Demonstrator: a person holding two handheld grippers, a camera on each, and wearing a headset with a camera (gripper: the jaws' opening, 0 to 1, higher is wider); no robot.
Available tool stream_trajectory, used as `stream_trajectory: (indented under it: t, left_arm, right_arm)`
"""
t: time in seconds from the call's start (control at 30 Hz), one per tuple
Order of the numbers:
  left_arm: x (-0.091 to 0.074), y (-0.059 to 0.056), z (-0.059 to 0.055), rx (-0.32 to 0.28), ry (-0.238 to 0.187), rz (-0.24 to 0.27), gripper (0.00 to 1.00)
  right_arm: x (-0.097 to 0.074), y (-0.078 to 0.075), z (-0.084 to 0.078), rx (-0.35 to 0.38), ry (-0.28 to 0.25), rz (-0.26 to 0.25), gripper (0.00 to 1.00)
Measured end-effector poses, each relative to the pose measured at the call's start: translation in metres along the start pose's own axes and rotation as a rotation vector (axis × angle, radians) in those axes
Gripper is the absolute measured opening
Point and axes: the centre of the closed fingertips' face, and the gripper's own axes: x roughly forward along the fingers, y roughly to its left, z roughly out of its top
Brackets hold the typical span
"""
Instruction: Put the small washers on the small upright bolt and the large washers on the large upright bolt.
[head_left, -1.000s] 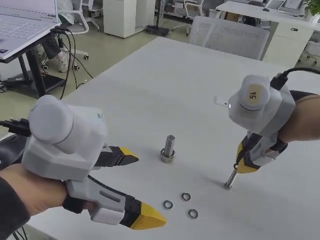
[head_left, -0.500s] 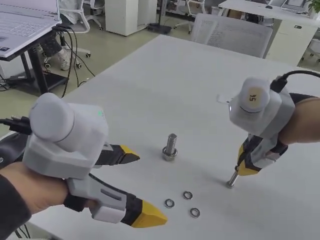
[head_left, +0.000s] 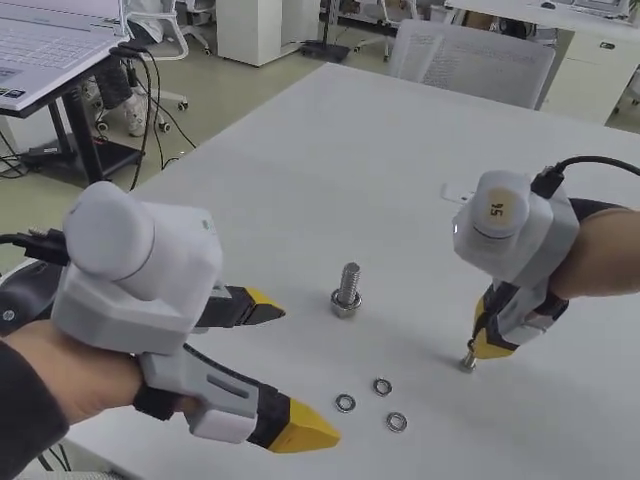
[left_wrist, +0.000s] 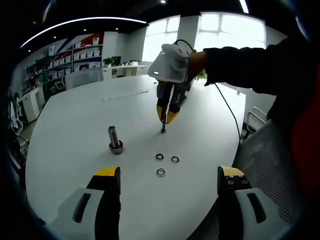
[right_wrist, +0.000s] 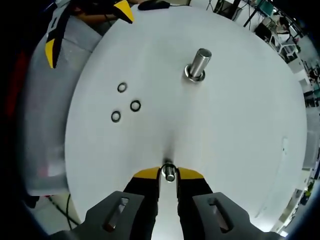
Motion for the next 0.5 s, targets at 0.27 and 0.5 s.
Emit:
stream_trajectory:
  t: [0.27,0.5]
  left_arm:
    - [0.0,0.0,-0.002,-0.003,0.005,0.001,0.79]
    - [0.0,0.001,-0.002,-0.005,0.009,0.001,0.79]
  right_arm:
    - [0.015,0.001,-0.001,0.002,0.0,0.013,0.14]
    - [0.02,-0.004,-0.002,0.009,0.0,0.019,0.14]
